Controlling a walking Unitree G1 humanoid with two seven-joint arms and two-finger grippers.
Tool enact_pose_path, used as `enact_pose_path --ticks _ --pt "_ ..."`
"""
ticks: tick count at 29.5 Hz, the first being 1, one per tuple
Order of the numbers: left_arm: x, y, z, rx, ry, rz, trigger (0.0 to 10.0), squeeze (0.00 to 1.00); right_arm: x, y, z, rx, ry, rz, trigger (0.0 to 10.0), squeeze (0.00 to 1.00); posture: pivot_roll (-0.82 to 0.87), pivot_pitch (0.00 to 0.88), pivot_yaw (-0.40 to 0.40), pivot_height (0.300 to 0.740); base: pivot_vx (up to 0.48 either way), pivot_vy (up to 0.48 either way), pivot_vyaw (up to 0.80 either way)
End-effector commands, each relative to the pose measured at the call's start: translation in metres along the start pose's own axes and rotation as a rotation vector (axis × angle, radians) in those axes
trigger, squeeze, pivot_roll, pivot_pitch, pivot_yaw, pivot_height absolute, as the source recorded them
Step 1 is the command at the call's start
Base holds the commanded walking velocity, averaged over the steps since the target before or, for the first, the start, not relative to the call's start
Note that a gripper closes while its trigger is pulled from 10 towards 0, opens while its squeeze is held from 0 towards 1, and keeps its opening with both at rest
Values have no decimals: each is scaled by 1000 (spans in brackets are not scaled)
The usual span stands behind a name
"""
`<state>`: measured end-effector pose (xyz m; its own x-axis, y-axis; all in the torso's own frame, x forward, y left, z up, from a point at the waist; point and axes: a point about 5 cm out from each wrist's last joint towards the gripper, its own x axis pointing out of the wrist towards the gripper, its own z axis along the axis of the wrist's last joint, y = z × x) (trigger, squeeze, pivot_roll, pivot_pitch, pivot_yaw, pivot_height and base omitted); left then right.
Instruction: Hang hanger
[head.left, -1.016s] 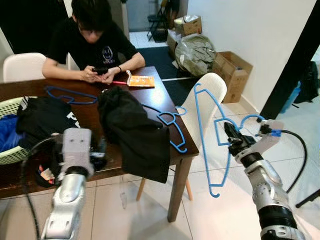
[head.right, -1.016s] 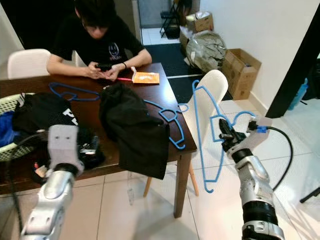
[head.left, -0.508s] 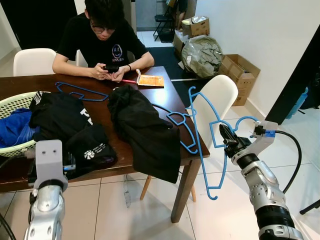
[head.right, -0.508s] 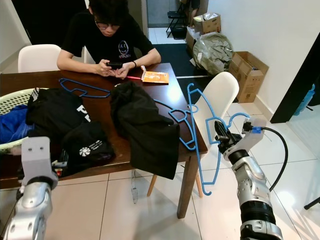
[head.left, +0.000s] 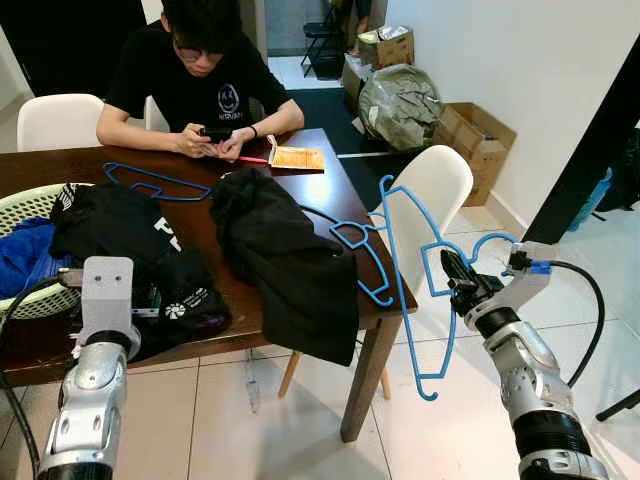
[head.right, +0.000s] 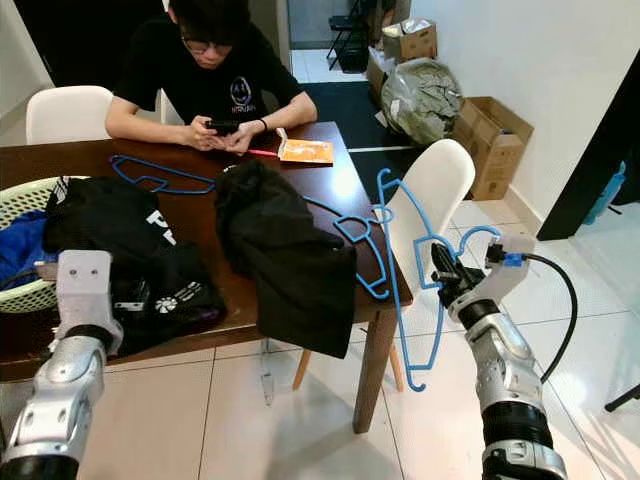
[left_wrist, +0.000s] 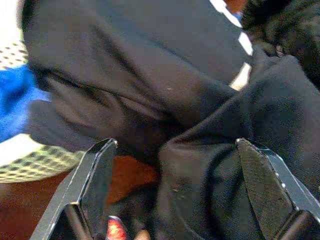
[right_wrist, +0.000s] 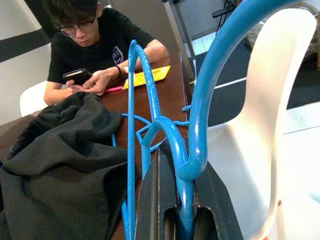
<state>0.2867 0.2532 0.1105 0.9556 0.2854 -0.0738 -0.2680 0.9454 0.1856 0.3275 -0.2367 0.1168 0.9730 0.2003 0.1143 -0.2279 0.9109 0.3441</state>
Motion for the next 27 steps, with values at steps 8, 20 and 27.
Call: enact_pose_path --ticks 8,20,27 --pt "0 -16 -8 -30 21 -84 10000 0 -3 1 -1 -19 1 -1 10000 0 26 0 -3 740 0 0 0" --pt "0 -32 0 -48 -26 -178 0 0 -3 1 -2 -20 8 -1 10000 0 28 0 -3 740 0 0 0" --pt "-3 -51 6 -67 -47 -244 0 0 -2 1 -2 -22 9 -4 10000 0 25 0 1 740 0 0 0"
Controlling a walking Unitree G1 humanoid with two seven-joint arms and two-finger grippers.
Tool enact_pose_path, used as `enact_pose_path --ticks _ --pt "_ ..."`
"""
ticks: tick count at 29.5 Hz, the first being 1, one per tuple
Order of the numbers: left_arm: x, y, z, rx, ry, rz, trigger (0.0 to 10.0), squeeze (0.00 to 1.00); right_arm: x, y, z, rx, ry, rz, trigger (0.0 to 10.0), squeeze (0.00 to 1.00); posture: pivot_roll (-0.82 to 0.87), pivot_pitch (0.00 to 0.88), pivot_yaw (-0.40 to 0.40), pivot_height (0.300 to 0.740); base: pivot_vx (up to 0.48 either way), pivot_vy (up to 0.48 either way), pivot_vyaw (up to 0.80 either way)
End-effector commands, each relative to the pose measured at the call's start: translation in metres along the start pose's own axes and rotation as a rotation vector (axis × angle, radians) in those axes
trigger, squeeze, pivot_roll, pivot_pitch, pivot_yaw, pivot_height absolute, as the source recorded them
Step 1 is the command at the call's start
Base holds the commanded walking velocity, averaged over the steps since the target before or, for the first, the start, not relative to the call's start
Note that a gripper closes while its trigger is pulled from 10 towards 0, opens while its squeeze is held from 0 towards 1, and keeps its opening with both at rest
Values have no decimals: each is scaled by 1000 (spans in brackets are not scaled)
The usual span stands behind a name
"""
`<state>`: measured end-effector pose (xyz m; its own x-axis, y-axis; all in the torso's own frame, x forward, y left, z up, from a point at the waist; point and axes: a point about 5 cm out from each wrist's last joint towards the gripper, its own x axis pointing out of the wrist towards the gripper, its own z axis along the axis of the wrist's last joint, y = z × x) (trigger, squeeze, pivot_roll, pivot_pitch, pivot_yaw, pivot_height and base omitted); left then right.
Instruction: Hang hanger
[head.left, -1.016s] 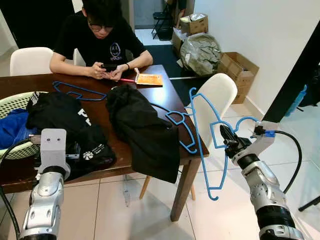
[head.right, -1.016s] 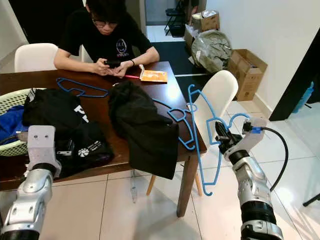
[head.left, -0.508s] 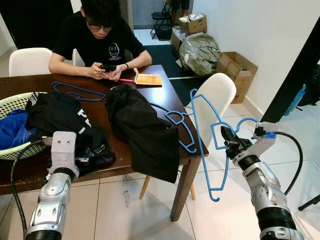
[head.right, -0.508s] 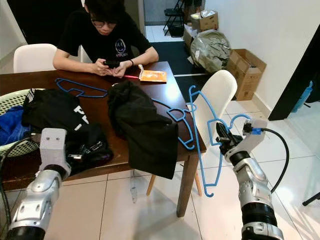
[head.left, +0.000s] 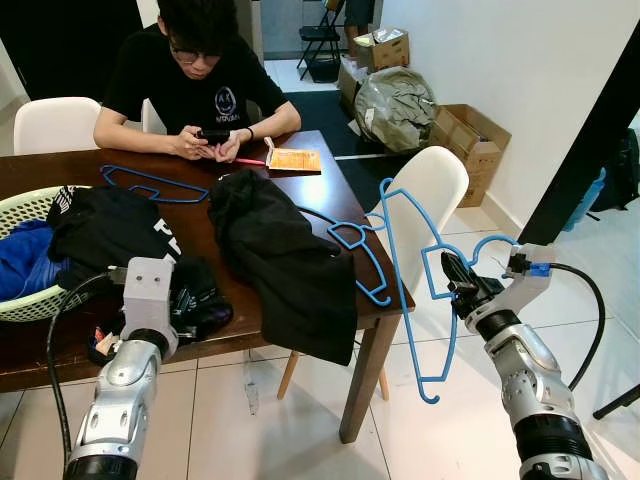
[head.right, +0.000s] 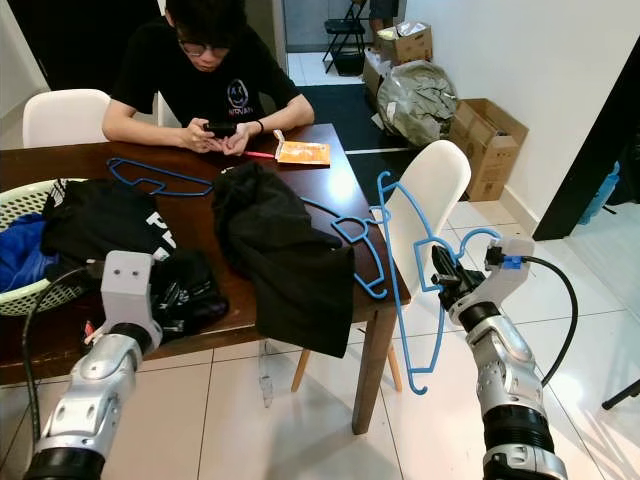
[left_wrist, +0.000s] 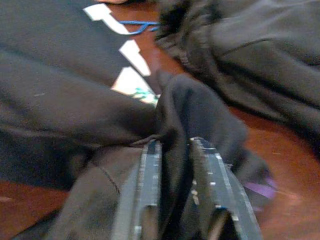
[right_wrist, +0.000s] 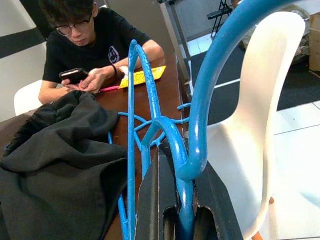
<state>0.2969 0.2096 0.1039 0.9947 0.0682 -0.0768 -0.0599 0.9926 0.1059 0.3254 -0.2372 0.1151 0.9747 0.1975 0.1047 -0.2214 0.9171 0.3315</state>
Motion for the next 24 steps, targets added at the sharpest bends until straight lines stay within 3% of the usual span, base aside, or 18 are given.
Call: enact_pose_path --ticks 1,2,3,5,7,9,11,13,16,18,19,21,22,23,24 --pt "0 -6 4 -2 -17 -26 0 0 0 1 -1 -8 1 2 10000 0 25 0 1 740 0 0 0" --pt "0 -19 9 -37 -37 -88 0 0 0 1 0 -8 1 0 10000 0 24 0 0 740 0 0 0" --pt "0 -19 9 -37 -37 -88 0 0 0 1 0 -8 1 0 10000 0 24 0 0 740 0 0 0" --pt "-6 -60 28 -114 -95 -324 0 0 0 1 0 -9 0 -5 10000 0 25 0 -2 740 0 0 0" --pt "-19 -97 40 -136 -121 -550 0 0 0 1 0 -9 0 -7 10000 0 27 0 -2 740 0 0 0" --pt "-19 -97 40 -136 -121 -550 0 0 0 1 0 -9 0 -7 10000 0 27 0 -2 740 0 0 0" --pt "-24 -106 42 -134 -122 -608 0 0 0 1 0 -9 0 -8 10000 0 27 0 -2 740 0 0 0" --pt "-39 -130 39 -123 -93 -770 0 0 0 0 0 -9 0 -10 10000 0 24 0 1 740 0 0 0" --pt "-45 -138 37 -117 -76 -823 0 0 0 0 0 -8 0 -11 10000 0 24 0 1 740 0 0 0" --pt "-50 -144 32 -94 -50 -877 0 0 0 0 0 -8 1 -13 10000 0 24 0 3 740 0 0 0" --pt "-55 -147 22 -33 -4 -930 0 0 0 0 0 -8 2 -14 10000 0 25 0 1 740 0 0 0" --pt "-59 -147 16 10 28 -962 0 0 0 -1 0 -7 2 -15 10000 0 25 0 1 740 0 0 0" --pt "-60 -144 4 86 80 -975 9216 0 0 -1 -1 -7 3 -16 10000 0 26 0 2 740 0 0 0" --pt "-61 -141 -4 136 122 -980 9765 0 1 -1 -1 -7 4 -18 10000 0 26 0 2 740 0 0 0" --pt "-61 -141 -4 136 122 -980 9765 0 1 -1 -1 -7 4 -18 10000 0 26 0 2 740 0 0 0"
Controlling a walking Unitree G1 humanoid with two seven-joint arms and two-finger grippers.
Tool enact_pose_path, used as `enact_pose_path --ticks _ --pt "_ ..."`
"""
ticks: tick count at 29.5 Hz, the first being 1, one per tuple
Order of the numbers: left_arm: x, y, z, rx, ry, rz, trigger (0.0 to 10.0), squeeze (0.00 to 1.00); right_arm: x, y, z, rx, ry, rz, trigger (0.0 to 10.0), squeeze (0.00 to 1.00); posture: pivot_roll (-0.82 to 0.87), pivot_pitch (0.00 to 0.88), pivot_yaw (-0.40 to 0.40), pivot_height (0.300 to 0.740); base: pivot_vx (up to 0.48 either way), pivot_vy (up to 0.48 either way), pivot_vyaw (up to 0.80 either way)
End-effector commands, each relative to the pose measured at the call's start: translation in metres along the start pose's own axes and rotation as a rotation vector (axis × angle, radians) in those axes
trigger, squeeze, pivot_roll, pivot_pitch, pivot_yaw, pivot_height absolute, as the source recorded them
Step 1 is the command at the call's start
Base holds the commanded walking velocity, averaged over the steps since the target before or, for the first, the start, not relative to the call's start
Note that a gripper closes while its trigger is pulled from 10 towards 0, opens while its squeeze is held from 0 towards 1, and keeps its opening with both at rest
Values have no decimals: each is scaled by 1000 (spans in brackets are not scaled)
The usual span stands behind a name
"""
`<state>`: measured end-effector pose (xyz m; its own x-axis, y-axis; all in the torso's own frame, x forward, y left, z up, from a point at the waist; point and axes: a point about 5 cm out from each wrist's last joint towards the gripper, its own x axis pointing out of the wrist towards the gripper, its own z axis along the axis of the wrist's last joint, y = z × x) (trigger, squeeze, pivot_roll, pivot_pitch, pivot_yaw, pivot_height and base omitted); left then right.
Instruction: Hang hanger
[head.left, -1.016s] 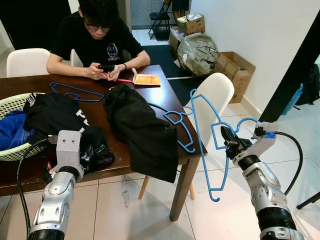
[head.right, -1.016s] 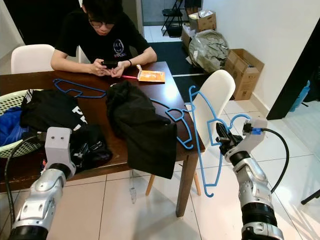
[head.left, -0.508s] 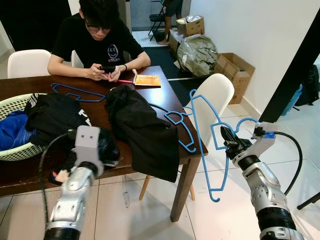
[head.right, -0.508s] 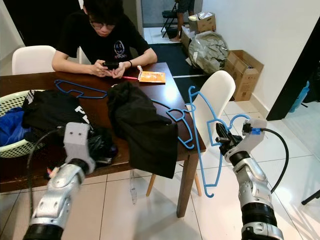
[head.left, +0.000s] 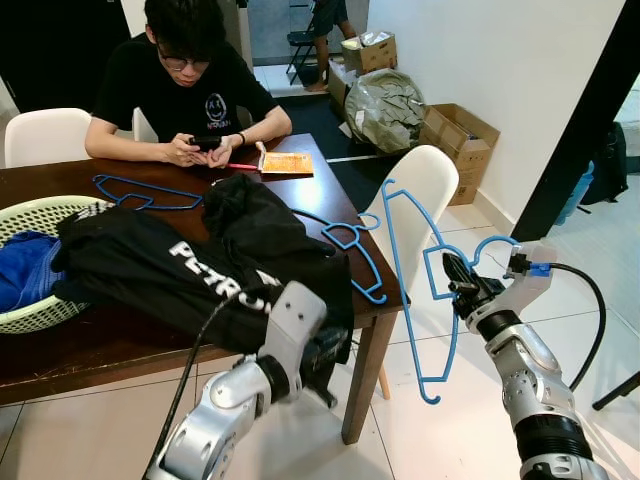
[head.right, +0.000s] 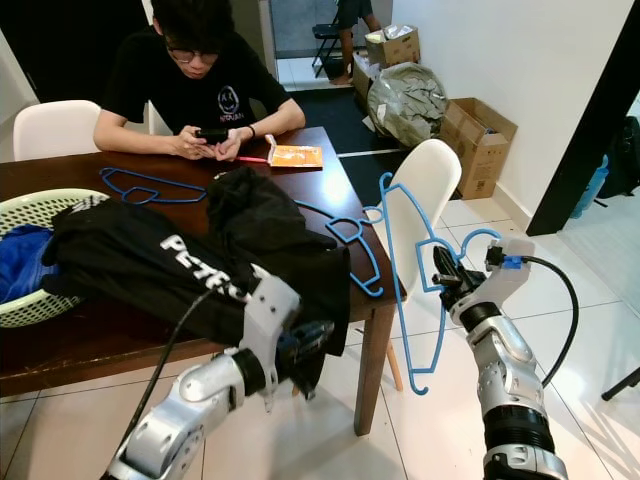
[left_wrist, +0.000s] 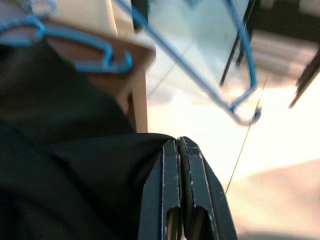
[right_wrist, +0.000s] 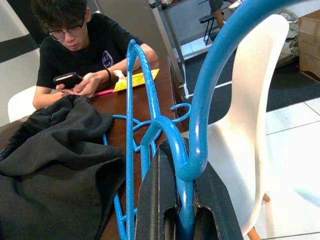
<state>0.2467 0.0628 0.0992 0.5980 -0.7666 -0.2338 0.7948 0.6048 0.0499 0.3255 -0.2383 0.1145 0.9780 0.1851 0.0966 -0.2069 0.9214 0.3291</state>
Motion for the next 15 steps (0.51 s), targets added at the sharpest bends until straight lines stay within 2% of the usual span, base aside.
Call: enact_pose_path --ticks 1,3,6,12,13,15 --pt "-5 1 -15 29 103 -10 10000 0 1 0 0 -2 1 -4 10000 0 27 0 3 740 0 0 0" --pt "-5 1 -15 29 103 -10 10000 0 1 0 0 -2 1 -4 10000 0 27 0 3 740 0 0 0" --pt "-9 2 -21 58 163 -20 10000 0 1 0 0 -3 1 -5 10000 0 27 0 3 740 0 0 0" --pt "-10 2 -23 51 175 -21 10000 0 1 0 0 -3 2 -6 10000 0 27 0 3 740 0 0 0" --pt "-11 5 -21 56 177 -9 10000 1000 1 0 0 -4 2 -6 10000 0 26 0 5 740 0 0 0" --pt "-11 5 -21 56 177 -9 10000 1000 1 0 0 -4 2 -6 10000 0 26 0 5 740 0 0 0"
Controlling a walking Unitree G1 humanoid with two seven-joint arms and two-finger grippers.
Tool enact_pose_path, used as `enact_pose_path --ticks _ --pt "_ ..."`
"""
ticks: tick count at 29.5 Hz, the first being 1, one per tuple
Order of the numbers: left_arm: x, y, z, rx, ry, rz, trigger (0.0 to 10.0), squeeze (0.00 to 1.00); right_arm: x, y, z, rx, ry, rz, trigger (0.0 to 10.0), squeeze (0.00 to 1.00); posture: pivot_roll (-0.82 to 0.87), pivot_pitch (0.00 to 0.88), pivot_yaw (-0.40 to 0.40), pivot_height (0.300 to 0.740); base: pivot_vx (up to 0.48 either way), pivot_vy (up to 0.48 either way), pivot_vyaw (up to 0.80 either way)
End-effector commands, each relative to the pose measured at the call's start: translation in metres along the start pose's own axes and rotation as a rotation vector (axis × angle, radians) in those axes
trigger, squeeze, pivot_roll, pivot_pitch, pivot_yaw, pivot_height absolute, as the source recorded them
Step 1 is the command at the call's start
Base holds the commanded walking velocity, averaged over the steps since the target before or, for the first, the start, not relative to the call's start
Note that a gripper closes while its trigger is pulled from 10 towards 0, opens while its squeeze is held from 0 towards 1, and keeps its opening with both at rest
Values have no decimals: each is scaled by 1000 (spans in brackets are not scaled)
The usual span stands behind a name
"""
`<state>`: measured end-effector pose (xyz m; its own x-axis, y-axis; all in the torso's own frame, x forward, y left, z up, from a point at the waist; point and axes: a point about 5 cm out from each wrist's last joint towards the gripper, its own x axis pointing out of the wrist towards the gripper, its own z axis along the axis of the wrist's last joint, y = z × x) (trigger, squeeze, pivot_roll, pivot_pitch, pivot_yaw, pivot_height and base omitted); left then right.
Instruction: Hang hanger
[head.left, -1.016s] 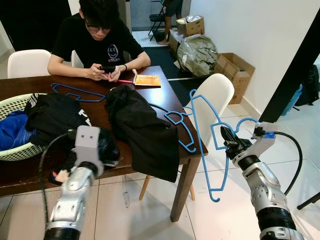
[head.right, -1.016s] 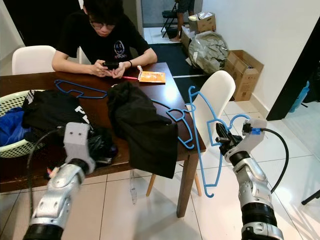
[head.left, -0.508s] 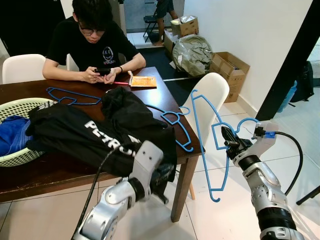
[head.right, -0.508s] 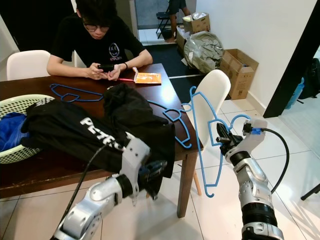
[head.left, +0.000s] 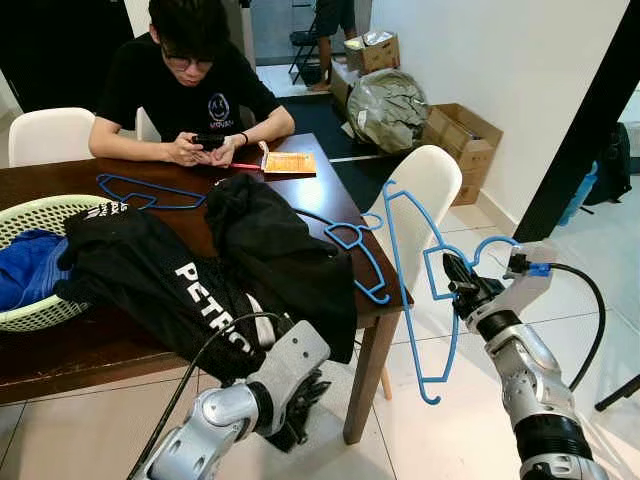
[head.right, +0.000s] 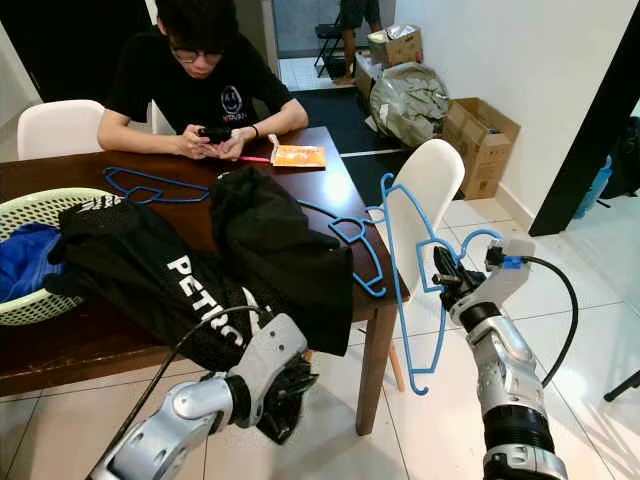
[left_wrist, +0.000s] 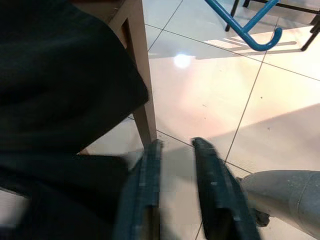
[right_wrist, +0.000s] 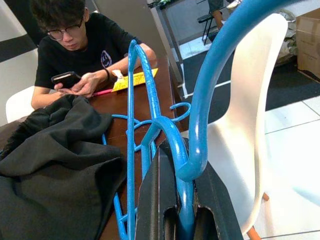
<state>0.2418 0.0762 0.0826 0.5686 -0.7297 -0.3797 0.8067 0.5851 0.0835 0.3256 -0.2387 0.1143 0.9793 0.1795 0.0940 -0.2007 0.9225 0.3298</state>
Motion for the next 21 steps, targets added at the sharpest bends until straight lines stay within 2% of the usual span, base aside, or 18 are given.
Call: enact_pose_path --ticks 1,5,8,10,11,13,14,15,16,18,19,20,21 --pt "-4 5 1 16 14 20 10000 1000 1 1 0 -4 2 0 10000 0 26 0 4 740 0 0 0" --pt "-9 9 13 19 -18 8 10000 1000 2 1 0 -5 3 -1 10000 0 25 0 4 740 0 0 0" --pt "-15 7 32 19 -94 -48 10000 1000 2 1 0 -5 4 -1 10000 0 26 0 3 740 0 0 0" --pt "-20 14 48 24 -157 -22 10000 1000 2 1 0 -6 5 -1 10000 0 25 0 3 740 0 0 0" --pt "-20 14 48 24 -157 -22 10000 1000 2 1 0 -6 5 -1 10000 0 25 0 3 740 0 0 0" --pt "-27 47 62 40 -192 185 10000 1000 2 1 0 -6 5 -1 10000 0 26 0 4 740 0 0 0" --pt "-33 69 64 50 -189 321 10000 898 2 1 -1 -6 5 -1 10000 0 26 0 6 740 0 0 0" --pt "-33 69 64 50 -189 321 10000 898 2 1 -1 -6 5 -1 10000 0 26 0 6 740 0 0 0" --pt "-40 86 63 51 -176 430 10000 0 2 2 -1 -6 5 -2 10000 0 26 0 6 740 0 0 0" --pt "-40 86 63 51 -176 430 10000 0 2 2 -1 -6 5 -2 10000 0 26 0 6 740 0 0 0" --pt "-46 100 60 36 -155 523 10000 0 3 2 -1 -5 4 -2 10000 0 25 0 9 740 0 0 0" --pt "-46 100 60 36 -155 523 10000 0 3 2 -1 -5 4 -2 10000 0 25 0 9 740 0 0 0" --pt "-55 114 53 -24 -143 637 10000 0 3 2 -1 -4 4 -3 10000 0 23 0 7 740 0 0 0"
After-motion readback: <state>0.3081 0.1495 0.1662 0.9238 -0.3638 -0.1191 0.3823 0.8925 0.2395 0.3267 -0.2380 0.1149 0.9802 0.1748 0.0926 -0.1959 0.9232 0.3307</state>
